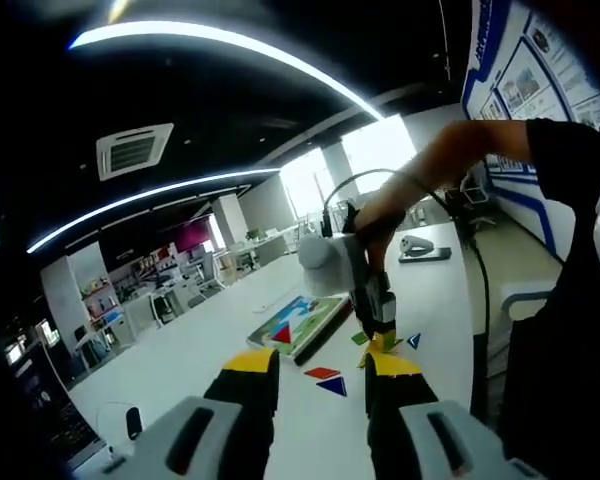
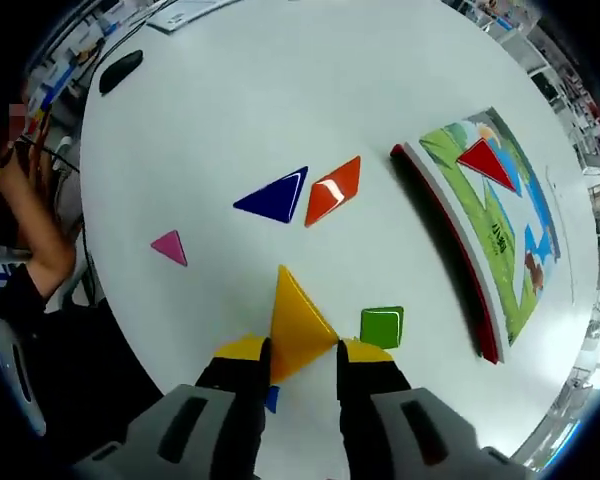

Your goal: Pick up the tangram pieces one by one and place each piece onto its matching region on the pattern sheet, fitting the shapes together until the outline on the sheet is completely filled by the tangram pieces

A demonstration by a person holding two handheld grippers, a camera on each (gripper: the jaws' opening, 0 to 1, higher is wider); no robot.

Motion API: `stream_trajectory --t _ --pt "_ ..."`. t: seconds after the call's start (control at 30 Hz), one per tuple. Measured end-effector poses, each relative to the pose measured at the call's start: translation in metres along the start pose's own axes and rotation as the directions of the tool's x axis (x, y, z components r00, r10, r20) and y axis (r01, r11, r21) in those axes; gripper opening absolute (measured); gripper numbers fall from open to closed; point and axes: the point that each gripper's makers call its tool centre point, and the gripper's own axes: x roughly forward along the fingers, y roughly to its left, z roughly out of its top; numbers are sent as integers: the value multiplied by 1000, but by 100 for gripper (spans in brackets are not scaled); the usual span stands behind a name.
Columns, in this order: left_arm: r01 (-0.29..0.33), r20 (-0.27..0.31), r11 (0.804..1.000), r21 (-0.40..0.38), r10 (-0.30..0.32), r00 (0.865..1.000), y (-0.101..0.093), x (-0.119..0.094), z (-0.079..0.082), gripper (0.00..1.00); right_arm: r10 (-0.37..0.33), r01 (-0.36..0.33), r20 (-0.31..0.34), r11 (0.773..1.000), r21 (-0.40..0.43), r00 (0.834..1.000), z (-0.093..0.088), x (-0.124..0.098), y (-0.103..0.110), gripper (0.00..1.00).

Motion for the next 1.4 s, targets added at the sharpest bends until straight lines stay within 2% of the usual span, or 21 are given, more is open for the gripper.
stream_trajectory --t 0.13,0.33,0.47,0.53,0.6,0.67,0.7,0.83,0.87,0.97,1.03,1.1,1.17,1.27,1.33,1.37,1.4 --pt "-1 0 1000 -4 1 1000 0 0 0 36 -21 22 20 999 -37 1000 7 -18 -9 27" --pt "0 7 1000 -3 0 1000 0 0 2 36 -68 71 39 993 -90 997 11 -32 -26 27" --pt "2 8 1000 -2 -2 1000 -1 0 2 36 -131 146 87 969 -201 988 21 -41 -47 27" --pt "1 8 1000 -2 -1 1000 0 0 1 36 -147 165 96 961 -221 985 24 -45 -55 27" --pt "-1 9 1000 -1 1 1000 0 -1 2 36 -187 208 101 940 -269 977 27 -49 -68 27" --pt "0 11 1000 -1 0 1000 0 -1 2 36 -203 237 128 897 -372 971 32 -53 -77 27" --pt "0 11 1000 -1 0 1000 0 -1 2 36 -217 254 136 884 -394 967 34 -55 -82 27" --pt "-1 10 1000 0 1 1000 0 -1 2 36 -234 279 156 858 -432 960 41 -60 -99 27" --pt "0 10 1000 0 0 1000 -1 -1 2 36 -250 295 159 844 -448 955 43 -62 -105 27" --pt "2 10 1000 -1 -2 1000 -1 -1 1 36 -283 327 166 780 -533 945 48 -67 -121 27" --pt "0 10 1000 -4 0 1000 0 -2 1 36 -288 332 168 770 -544 943 50 -67 -129 27" --pt "-1 11 1000 -9 1 1000 1 -2 0 36 -298 339 167 747 -572 940 52 -68 -136 27" --pt "-2 14 1000 -18 2 1000 2 -2 0 36 -297 337 167 736 -587 940 54 -68 -142 27" --pt "6 18 1000 -31 -5 1000 2 -3 -1 36 -301 336 168 694 -637 939 57 -68 -148 27" --pt "20 35 999 -46 -18 999 2 -5 1 36 -297 336 174 682 -649 939 60 -67 -151 27" --pt "26 46 998 -54 -24 999 0 -5 3 36 -285 329 179 666 -669 942 62 -65 -152 27" --pt "32 53 998 -56 -29 998 -1 -6 4 36 -285 328 178 666 -670 942 63 -64 -154 27"
